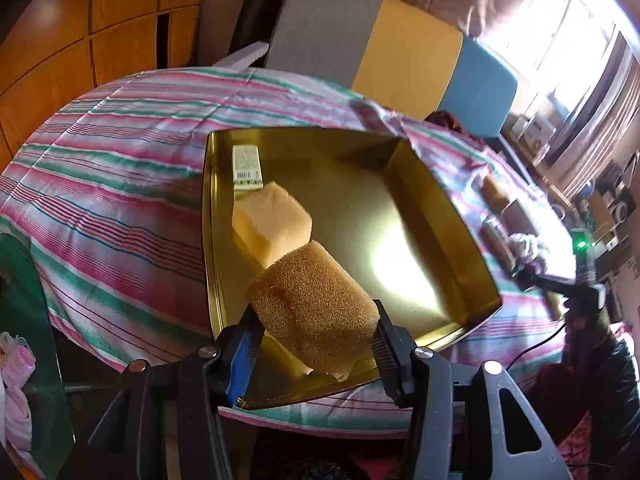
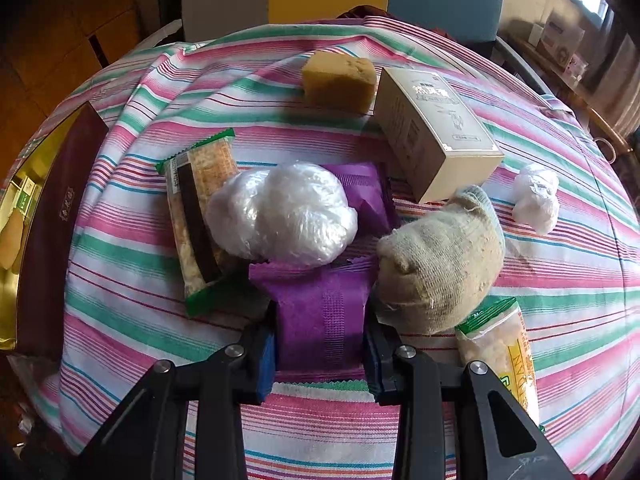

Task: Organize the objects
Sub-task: 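Carry the sponge into the gold tray and release it while the right gripper grasps the purple packet, then carry the purple packet to the gold tray and open the right gripper, then grasp the white plastic-wrapped ball with the left gripper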

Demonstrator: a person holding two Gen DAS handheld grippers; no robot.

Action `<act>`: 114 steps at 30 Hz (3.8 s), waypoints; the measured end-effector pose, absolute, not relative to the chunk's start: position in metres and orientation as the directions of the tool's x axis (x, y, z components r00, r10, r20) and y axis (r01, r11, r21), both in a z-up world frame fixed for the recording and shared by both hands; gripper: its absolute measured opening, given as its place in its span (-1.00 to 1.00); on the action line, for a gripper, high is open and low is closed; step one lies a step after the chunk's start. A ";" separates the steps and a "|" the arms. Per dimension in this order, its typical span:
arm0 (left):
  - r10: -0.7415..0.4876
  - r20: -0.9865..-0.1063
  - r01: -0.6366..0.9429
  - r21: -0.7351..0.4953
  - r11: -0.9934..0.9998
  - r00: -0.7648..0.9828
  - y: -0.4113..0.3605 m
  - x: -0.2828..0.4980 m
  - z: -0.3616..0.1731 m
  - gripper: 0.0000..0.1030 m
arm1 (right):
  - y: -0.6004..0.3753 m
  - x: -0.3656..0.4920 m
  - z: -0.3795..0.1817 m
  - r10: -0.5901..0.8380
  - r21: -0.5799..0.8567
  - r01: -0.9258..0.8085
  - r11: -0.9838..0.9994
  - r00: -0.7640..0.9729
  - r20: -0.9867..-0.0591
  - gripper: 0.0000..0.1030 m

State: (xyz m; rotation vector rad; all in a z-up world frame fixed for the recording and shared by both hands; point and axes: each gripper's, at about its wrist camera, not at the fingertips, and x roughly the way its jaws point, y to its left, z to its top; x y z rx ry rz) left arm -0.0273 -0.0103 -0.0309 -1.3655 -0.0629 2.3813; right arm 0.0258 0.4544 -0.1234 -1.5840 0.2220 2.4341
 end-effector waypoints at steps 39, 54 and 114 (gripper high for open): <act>0.354 -0.722 -0.290 -0.218 -0.932 -0.594 -0.016 -0.023 0.000 0.39 | 0.430 0.045 -0.116 0.030 0.052 -0.224 -0.973 -0.349 -0.937 -0.32; 0.313 -0.713 -0.273 -0.175 -0.946 -0.627 -0.004 -0.022 0.007 0.39 | 0.303 0.036 -0.056 -0.168 0.180 0.026 -0.983 -0.511 -0.843 -0.32; 0.405 -0.731 -0.464 -0.137 -0.875 -0.548 0.087 -0.027 0.022 0.39 | 0.406 0.046 -0.008 0.101 0.112 -0.268 -0.957 -0.668 -0.737 1.00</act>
